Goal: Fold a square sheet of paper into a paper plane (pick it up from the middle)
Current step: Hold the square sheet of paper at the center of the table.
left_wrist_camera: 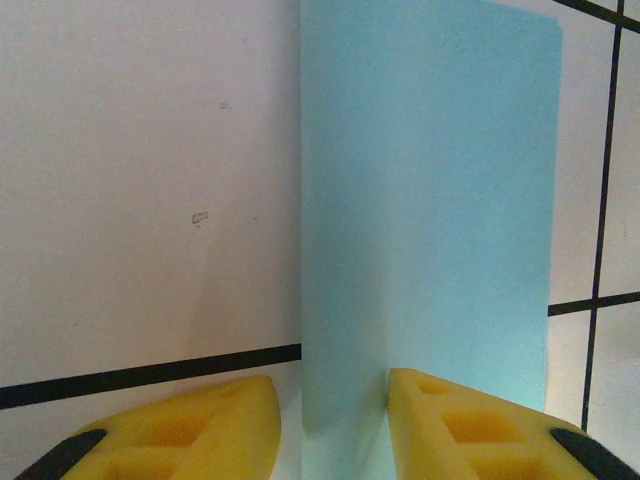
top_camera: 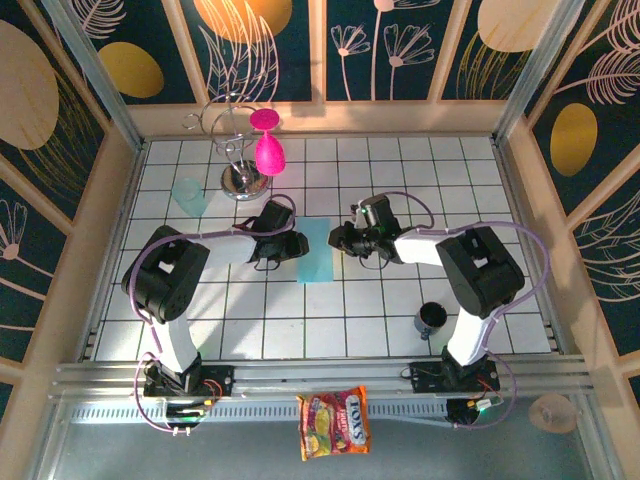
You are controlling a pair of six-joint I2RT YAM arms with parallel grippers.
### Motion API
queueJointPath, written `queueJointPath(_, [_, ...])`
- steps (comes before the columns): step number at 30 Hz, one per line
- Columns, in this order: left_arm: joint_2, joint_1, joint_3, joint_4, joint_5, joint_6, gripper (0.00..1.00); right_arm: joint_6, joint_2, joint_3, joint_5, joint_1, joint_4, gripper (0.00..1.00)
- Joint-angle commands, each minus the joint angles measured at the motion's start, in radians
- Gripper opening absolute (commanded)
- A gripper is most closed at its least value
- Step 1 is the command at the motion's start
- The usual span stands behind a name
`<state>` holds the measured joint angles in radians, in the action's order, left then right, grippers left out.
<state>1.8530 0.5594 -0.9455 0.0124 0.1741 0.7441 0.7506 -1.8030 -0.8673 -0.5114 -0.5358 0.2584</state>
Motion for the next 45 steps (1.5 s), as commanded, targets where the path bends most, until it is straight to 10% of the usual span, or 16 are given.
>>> queueJointPath(1, [0.230, 0.010, 0.073, 0.036, -0.076, -0.024, 0.39, -0.029, -0.034, -0.035, -0.046, -0.006, 0.019, 0.18])
queueJointPath(35, [0.236, 0.011, 0.062, 0.035, -0.082, -0.064, 0.39, -0.081, -0.198, -0.128, -0.001, -0.026, -0.187, 0.09])
queueJointPath(45, [-0.050, 0.011, 0.016, 0.104, -0.187, -0.009, 0.44, -0.144, -0.283, -0.136, 0.078, -0.027, -0.375, 0.05])
